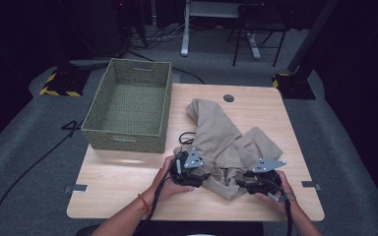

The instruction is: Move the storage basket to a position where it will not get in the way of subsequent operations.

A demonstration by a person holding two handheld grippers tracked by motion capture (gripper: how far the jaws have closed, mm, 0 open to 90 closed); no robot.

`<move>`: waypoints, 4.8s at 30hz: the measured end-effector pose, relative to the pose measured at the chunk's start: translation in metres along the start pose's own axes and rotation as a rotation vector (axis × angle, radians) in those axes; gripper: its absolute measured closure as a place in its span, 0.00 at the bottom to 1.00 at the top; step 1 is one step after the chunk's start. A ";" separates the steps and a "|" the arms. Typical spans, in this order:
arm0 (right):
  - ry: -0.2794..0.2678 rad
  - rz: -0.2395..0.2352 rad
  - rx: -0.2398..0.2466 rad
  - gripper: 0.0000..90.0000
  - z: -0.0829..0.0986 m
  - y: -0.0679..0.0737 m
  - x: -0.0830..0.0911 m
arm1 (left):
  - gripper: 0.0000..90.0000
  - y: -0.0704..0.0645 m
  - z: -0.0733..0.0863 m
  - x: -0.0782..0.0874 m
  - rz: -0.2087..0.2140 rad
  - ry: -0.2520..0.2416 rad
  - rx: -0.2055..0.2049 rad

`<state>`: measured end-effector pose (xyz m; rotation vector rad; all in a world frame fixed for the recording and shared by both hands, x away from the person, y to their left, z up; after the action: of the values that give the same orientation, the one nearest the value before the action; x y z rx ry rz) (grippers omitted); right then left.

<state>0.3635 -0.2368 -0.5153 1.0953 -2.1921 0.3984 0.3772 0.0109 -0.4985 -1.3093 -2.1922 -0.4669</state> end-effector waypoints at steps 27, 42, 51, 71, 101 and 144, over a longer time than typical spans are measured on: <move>0.103 0.025 0.045 0.94 -0.045 -0.047 -0.022 | 0.98 0.011 0.019 -0.013 0.021 0.148 -0.059; -0.099 0.018 0.008 0.98 -0.014 -0.024 0.064 | 0.99 0.030 0.038 0.020 -0.080 0.145 -0.061; -0.020 0.049 -0.021 0.76 0.036 -0.007 0.086 | 0.96 0.040 0.046 0.037 -0.163 0.164 -0.049; -0.043 0.002 0.198 0.46 -0.107 -0.018 -0.020 | 0.60 -0.011 0.020 0.000 0.032 0.109 -0.077; 0.050 -0.088 0.196 0.97 -0.100 0.008 -0.013 | 0.95 0.013 0.035 0.046 -0.049 0.084 -0.098; 0.233 -0.084 0.232 0.99 -0.120 0.034 -0.119 | 0.99 0.043 0.060 0.037 -0.124 0.164 -0.006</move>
<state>0.4384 -0.0818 -0.5054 1.1935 -1.9235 0.7201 0.3846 0.0891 -0.5227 -1.1010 -2.1429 -0.6065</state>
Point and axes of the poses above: each handheld gripper's, and its own axes: x roughly backward along the jaws, z roughly out of its underside, y roughly to its left, the point moved 4 cm from there along -x, roughly forward along the jaws, and after that the axes turned 3 degrees about -y, right-handed, at the moved point
